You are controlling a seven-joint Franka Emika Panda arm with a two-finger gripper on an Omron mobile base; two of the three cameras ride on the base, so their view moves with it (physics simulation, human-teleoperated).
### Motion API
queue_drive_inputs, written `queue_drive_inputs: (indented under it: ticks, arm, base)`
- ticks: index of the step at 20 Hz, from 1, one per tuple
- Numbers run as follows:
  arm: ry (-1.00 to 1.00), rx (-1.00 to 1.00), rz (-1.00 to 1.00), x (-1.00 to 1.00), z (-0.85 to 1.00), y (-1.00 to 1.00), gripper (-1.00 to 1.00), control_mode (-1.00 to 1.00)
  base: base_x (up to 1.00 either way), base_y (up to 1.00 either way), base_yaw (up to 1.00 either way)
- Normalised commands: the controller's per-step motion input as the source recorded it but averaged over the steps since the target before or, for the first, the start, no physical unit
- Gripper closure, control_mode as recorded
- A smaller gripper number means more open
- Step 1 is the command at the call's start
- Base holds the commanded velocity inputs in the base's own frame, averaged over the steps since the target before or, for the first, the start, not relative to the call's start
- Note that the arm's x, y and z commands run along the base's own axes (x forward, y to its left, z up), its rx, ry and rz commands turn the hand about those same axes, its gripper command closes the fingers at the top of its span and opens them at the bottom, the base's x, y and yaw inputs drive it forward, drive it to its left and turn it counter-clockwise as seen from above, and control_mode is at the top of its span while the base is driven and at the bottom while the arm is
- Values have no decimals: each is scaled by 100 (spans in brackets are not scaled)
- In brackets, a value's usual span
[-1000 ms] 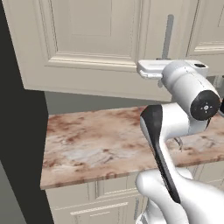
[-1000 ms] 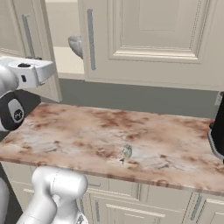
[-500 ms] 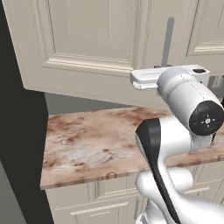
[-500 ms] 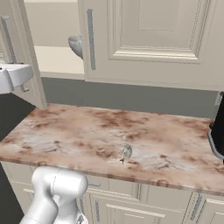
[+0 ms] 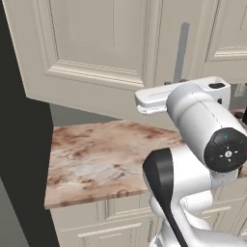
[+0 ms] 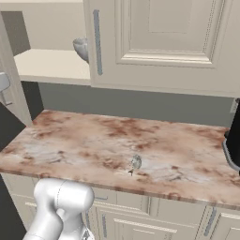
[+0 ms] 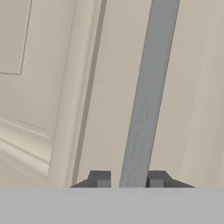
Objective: Retrieve the bowl from the cabinet, then place the raw meat into the bowl to avoid contamination.
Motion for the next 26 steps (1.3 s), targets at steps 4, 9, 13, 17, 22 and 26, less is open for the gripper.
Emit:
queue_drive_inputs:
  ticks: [4,9,13,17,22,26]
  arm:
    - [-1,-8,0,-18,0,32,-100,-100]
    - [-7,0,1,-10,1,6,-100,-100]
    - [-10,0,1,-16,2,0,-100,-100]
    - [-10,0,0,-35,7,0,-100,-100]
    - [-5,0,0,-47,10,7,-100,-100]
    - [-2,1,0,-54,29,0,-100,-100]
  base:
    - [0,0,0]
    - [0,0,0]
    - [0,0,0]
    - [0,0,0]
    - [0,0,0]
    - [0,0,0]
